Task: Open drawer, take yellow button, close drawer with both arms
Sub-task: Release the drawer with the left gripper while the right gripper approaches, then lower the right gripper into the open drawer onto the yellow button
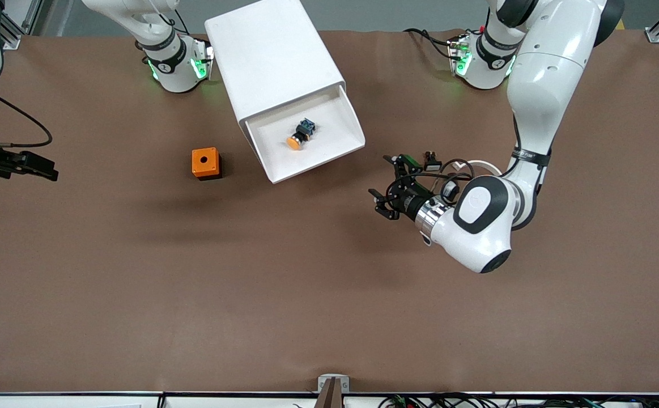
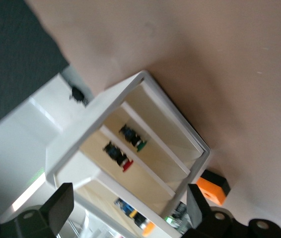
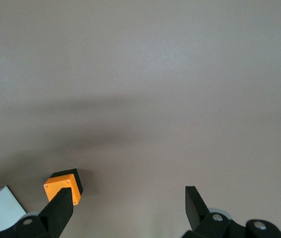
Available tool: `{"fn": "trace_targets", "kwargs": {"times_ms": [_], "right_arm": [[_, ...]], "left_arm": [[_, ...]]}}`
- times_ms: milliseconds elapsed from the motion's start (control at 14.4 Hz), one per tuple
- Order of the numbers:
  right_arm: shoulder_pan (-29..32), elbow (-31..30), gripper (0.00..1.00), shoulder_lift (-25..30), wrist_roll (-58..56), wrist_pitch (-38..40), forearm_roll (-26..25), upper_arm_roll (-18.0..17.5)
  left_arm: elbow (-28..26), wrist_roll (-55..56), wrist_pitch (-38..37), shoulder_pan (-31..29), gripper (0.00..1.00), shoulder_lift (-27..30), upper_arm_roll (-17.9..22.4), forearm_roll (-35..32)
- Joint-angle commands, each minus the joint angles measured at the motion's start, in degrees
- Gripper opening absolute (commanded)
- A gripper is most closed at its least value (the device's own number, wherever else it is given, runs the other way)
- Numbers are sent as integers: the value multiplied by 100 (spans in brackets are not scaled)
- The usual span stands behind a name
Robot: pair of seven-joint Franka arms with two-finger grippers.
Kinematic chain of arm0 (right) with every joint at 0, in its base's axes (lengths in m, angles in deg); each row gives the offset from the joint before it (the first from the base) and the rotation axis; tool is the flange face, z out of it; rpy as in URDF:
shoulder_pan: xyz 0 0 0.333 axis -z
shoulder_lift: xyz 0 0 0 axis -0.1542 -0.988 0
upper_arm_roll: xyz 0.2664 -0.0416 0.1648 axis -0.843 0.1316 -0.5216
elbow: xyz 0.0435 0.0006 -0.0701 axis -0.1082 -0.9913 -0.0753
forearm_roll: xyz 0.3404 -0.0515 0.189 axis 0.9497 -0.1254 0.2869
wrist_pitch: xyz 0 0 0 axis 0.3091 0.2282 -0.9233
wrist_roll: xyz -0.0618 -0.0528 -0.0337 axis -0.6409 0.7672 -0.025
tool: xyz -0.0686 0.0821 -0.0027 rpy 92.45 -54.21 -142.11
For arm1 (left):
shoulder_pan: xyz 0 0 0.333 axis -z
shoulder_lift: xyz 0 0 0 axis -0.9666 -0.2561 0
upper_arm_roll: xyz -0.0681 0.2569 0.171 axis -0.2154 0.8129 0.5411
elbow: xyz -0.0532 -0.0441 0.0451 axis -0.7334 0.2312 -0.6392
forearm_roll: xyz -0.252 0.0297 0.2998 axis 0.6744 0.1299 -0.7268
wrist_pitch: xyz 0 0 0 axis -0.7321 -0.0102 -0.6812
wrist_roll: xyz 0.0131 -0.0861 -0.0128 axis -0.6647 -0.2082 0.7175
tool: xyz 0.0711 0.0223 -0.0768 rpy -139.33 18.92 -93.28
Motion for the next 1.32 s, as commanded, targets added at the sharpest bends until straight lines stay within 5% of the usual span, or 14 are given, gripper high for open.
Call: {"fn": "trace_targets", "kwargs": {"times_ms": [0,278,1251], "right_arm": [[-3,150,100,-34,733,205,284,-85],[-301,158,100,44,1575,310,637,-85],[-2199,158,100,36,4011,171,761,-94]], "left_arm": [[50,-1321,-52,-24,100,229,15,-432],[15,-3082,360,-76,100,844,16,-1135],[-126,-4464,1599,-59,100,1540,-28,-3016]]}}
